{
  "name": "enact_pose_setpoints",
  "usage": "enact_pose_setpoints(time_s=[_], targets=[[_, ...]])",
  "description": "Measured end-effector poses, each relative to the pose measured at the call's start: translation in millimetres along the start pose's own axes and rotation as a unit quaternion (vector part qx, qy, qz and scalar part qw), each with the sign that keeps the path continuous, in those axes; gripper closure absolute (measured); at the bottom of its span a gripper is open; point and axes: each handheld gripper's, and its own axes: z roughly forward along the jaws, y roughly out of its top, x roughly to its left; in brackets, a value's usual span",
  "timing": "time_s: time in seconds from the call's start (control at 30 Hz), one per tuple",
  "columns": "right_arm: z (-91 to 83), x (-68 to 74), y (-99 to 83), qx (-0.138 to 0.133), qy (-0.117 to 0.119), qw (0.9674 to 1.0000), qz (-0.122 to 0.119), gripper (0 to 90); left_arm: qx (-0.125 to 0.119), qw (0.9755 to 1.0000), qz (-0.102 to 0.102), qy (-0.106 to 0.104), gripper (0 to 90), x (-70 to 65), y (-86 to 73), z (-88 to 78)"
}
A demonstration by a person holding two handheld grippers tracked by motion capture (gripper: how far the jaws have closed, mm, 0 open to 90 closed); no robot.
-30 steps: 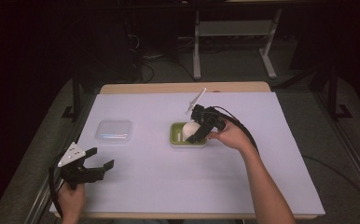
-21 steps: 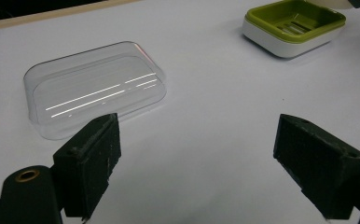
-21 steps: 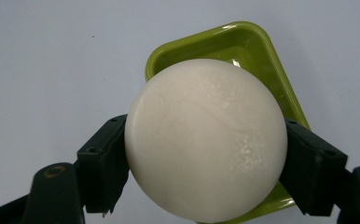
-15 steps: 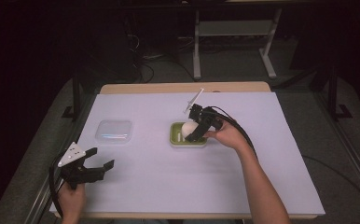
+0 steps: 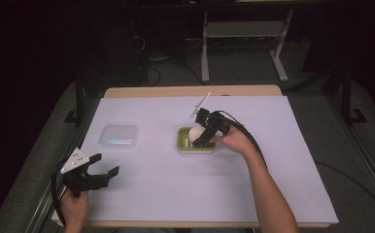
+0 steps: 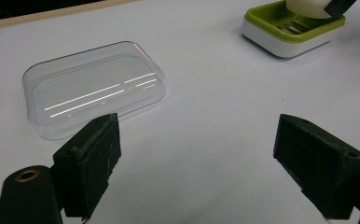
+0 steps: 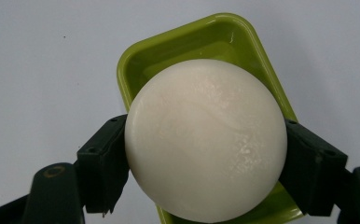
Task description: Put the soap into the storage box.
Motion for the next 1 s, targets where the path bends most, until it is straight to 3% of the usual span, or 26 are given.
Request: enact_pose_setpoints(time_s=[1.0], targets=[[12.5, -5.4, 1.5, 0.014, 0.002, 0.9998, 0.011, 23.7, -0.001, 1.0000, 0.000, 0.000, 14.5, 0.8, -0.1, -0.4]])
